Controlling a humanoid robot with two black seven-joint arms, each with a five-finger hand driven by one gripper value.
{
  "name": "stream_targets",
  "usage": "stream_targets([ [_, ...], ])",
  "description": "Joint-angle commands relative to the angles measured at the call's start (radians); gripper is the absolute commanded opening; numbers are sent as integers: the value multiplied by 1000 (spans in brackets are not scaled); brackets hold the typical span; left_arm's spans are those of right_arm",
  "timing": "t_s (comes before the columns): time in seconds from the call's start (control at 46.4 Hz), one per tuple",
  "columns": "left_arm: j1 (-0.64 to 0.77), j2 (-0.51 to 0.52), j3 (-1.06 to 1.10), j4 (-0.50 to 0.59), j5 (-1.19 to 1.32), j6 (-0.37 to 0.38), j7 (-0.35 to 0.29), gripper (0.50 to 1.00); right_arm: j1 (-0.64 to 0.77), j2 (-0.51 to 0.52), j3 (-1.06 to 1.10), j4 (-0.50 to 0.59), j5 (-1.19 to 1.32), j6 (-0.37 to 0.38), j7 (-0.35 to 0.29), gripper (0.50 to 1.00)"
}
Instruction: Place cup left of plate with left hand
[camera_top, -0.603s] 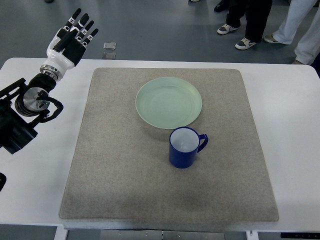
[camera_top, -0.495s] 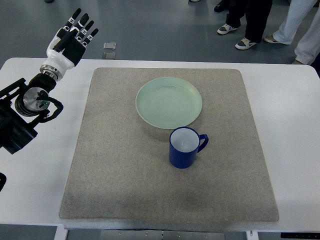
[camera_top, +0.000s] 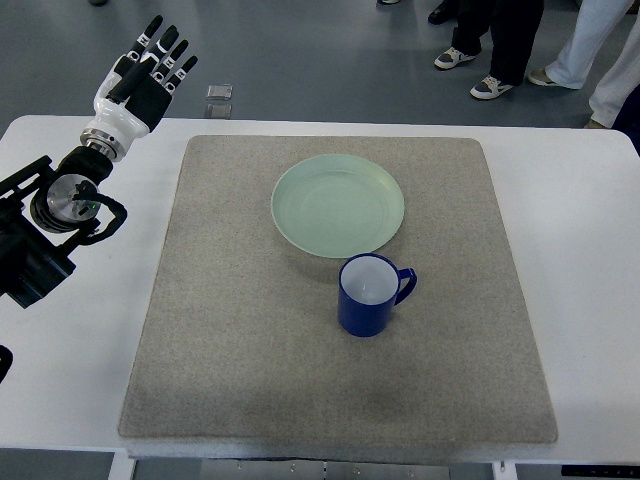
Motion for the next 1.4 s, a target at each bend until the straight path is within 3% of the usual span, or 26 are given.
stream_targets([
  [0.0,-4,3,0,-5,0,5,1,1000,0,0,0,0,0,0,0,932],
  [0.215,-15,17,87,-85,2,5,11,999,0,0,0,0,0,0,0,932],
  [0.668,-67,175,279,-298,55,-8,15,999,0,0,0,0,0,0,0,932],
  [0.862,-67,206,312,-312,138,-84,20,996,0,0,0,0,0,0,0,932],
  [1.098,-67,255,326,-318,320,-258,20,996,0,0,0,0,0,0,0,932],
  [1.378,-63,289,326,-319,569,-261,18,999,0,0,0,0,0,0,0,932],
])
